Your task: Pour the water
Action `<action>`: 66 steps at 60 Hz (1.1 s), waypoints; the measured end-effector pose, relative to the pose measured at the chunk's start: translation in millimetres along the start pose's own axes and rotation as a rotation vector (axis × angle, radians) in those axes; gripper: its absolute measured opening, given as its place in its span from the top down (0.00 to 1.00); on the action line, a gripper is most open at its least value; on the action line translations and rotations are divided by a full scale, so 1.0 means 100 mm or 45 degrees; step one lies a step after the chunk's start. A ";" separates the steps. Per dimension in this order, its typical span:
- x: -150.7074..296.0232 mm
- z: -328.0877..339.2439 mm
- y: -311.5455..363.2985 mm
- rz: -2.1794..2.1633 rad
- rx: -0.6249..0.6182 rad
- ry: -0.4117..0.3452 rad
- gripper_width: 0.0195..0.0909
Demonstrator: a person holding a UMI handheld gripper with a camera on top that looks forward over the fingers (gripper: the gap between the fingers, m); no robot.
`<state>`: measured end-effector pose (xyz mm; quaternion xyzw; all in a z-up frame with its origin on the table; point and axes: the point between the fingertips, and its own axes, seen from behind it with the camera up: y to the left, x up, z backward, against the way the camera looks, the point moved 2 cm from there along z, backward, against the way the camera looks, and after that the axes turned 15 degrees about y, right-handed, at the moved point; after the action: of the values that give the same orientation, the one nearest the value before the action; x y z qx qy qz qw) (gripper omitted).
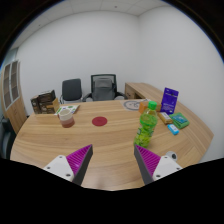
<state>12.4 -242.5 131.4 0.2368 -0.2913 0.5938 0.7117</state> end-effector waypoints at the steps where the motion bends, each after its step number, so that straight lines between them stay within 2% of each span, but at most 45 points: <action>1: -0.03 -0.05 -0.12 -0.014 -0.012 0.002 0.07; 10: -0.02 -0.40 -0.88 -0.042 -0.106 -0.034 0.07; 16: 0.15 -0.70 -1.06 -0.016 -0.072 -0.084 0.07; 25: 0.46 -1.13 -1.19 0.039 -0.023 -0.225 0.07; 30: 0.57 -1.36 -1.22 0.069 0.011 -0.268 0.11; 34: 0.64 -1.48 -1.25 0.068 0.029 -0.282 0.19; 39: 0.75 -1.54 -1.25 0.058 0.055 -0.330 0.43; 46: 0.79 -1.60 -1.22 0.080 0.080 -0.337 0.53; 51: 0.82 -1.61 -1.21 0.129 0.073 -0.355 0.69; 52: 0.82 -1.61 -1.19 0.136 0.062 -0.350 0.69; 54: 0.84 -1.60 -1.20 0.140 0.043 -0.353 0.81; 66: 0.86 -1.62 -1.12 0.246 -0.051 -0.332 0.81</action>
<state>155.3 -91.8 75.8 0.2684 -0.4142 0.6178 0.6121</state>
